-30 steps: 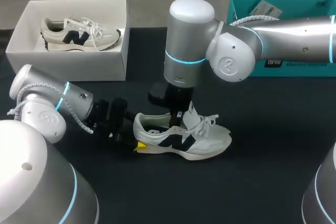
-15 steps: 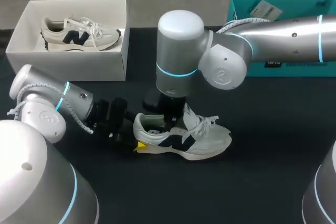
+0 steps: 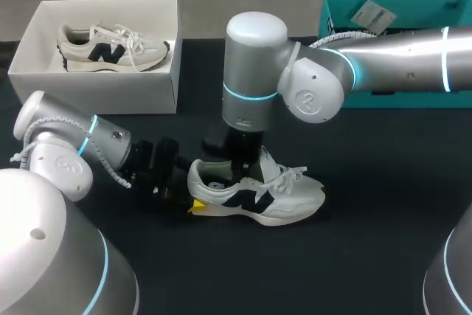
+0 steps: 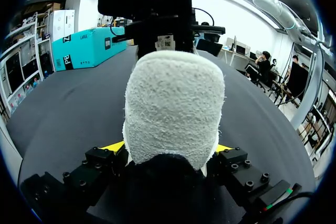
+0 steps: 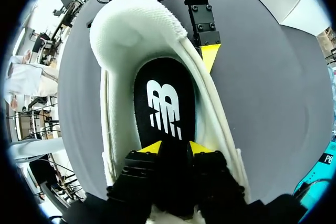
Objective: Take the shoe out of the shoebox, open the shoe tongue, remove and reinsert the insole, then place the shoe into the shoebox
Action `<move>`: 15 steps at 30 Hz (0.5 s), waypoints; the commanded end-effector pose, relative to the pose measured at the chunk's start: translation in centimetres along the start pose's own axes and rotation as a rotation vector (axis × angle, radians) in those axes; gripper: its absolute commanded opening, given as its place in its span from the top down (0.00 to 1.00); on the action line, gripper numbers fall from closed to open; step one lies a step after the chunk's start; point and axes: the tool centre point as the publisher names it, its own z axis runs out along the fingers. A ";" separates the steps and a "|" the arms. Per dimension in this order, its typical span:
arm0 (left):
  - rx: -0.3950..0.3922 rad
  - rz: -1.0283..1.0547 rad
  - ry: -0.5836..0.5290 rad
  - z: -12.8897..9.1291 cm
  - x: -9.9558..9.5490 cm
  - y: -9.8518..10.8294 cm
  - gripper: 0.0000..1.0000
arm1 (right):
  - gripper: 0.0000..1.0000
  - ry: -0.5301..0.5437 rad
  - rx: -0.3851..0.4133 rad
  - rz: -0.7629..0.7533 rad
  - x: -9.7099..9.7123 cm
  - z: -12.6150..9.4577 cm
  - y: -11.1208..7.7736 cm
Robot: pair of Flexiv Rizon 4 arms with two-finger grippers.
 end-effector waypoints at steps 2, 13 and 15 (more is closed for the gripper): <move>-0.001 0.000 0.000 0.0 0.0 0.1 1.00 | 1.00 0.037 0.005 0.006 0.4 2.8 0.3; -0.001 0.000 0.000 0.0 0.0 0.1 1.00 | 1.00 0.040 -0.009 0.027 1.6 0.1 -0.6; -0.001 0.000 0.000 0.0 0.0 0.1 1.00 | 1.00 0.036 -0.016 0.017 1.8 -1.1 -0.7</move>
